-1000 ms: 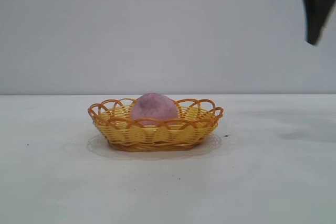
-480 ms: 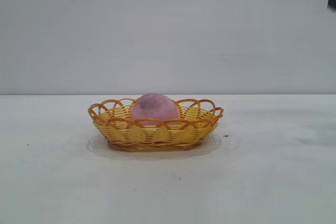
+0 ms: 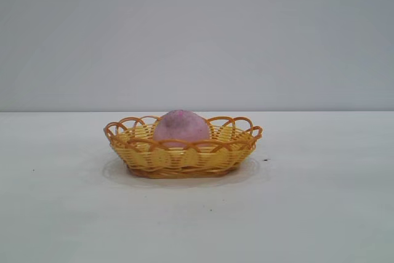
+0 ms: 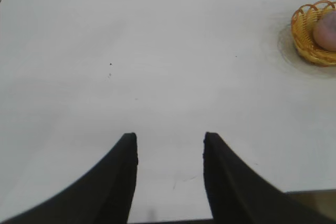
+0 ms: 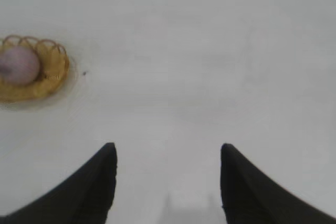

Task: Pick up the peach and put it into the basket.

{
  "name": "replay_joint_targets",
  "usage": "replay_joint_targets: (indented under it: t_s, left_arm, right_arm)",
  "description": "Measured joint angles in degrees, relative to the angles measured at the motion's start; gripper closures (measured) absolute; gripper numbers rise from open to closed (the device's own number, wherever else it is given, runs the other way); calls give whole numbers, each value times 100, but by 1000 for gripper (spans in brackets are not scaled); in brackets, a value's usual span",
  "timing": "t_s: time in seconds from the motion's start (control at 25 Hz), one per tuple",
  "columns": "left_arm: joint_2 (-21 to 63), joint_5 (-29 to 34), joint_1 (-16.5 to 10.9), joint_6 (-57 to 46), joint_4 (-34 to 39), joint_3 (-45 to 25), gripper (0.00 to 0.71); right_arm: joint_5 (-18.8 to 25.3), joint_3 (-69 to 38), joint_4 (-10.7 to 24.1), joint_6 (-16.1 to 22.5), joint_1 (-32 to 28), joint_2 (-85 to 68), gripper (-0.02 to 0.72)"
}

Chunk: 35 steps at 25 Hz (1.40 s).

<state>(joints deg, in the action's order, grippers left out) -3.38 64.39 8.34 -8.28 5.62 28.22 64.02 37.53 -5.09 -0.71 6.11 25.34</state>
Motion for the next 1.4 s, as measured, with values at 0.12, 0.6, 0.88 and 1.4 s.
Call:
replay_joint_targets:
  t_s: [0.12, 0.6, 0.88, 1.4]
  left_arm:
    - [0, -4, 0, 0, 0, 0, 452]
    - [0, -4, 0, 0, 0, 0, 452]
    - [24, -4, 0, 0, -5, 0, 452]
    - [450, -14, 0, 42, -26, 0, 452]
  right_arm:
    - [234, -421, 0, -39, 0, -890, 332]
    - [107, -888, 88, -267, 0, -2425, 332]
    - [95, -888, 88, -272, 0, -2632, 332]
    - [127, -952, 17, -272, 0, -2632, 332]
